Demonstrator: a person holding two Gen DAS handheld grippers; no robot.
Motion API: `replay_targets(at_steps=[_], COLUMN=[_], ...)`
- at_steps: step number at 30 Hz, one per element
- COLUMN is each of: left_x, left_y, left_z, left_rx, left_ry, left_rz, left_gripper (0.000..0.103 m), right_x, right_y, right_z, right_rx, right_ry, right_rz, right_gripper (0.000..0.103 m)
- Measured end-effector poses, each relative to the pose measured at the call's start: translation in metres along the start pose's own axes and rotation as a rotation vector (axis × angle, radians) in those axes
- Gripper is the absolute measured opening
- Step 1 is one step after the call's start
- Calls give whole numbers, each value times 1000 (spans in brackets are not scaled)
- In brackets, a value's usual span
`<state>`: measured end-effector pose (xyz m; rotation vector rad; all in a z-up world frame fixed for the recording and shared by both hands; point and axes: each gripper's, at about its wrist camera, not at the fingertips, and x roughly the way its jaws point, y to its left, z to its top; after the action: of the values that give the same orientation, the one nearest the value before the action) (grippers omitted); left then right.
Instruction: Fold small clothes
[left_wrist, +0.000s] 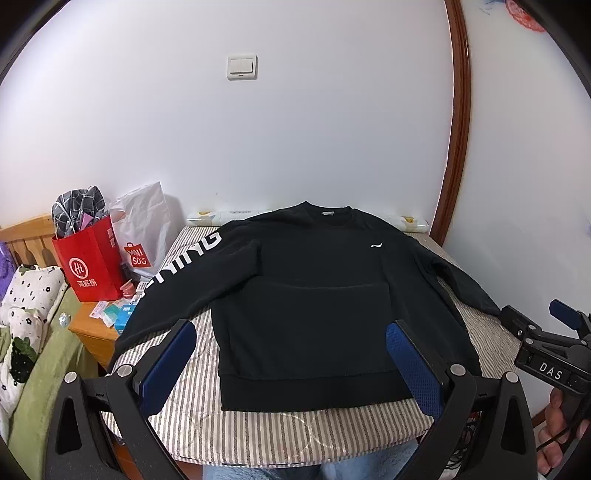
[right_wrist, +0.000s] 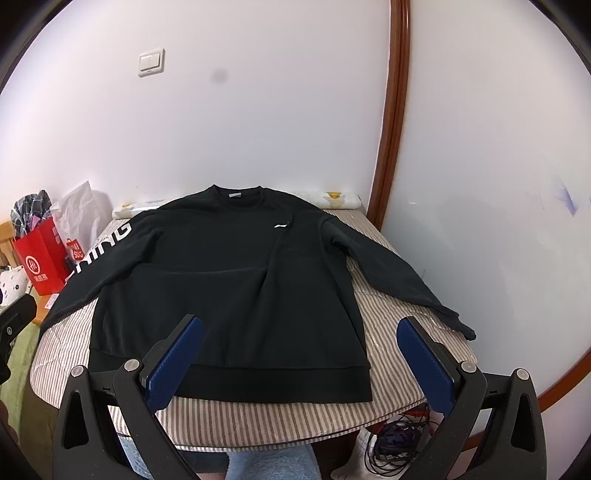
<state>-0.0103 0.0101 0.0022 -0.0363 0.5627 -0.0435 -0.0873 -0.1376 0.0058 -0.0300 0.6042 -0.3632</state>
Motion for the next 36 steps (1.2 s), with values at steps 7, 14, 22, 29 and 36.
replay_targets(at_steps=[7,14,22,29,36], left_x=[11,48,118,180,218], left_y=[9,36,83,146,195], left_z=[3,1,-25,-59,-77], left_rx=[-22,-108,-239,-451,-612], left_ry=[-2,51,166,248,231], left_rz=[0,-24,-57,-34,-14], left_gripper=[103,103,103,96,87], right_x=[10,37,104,169,214], right_y=[6,19,21,33,57], right_z=[5,8,-5,-20,-32], right_rx=[-15,-40,-16,-30,-82], right_ry=[9,34,105,172,248], right_rz=[1,17,41,46,83], right_gripper=[103,103,103,97,93])
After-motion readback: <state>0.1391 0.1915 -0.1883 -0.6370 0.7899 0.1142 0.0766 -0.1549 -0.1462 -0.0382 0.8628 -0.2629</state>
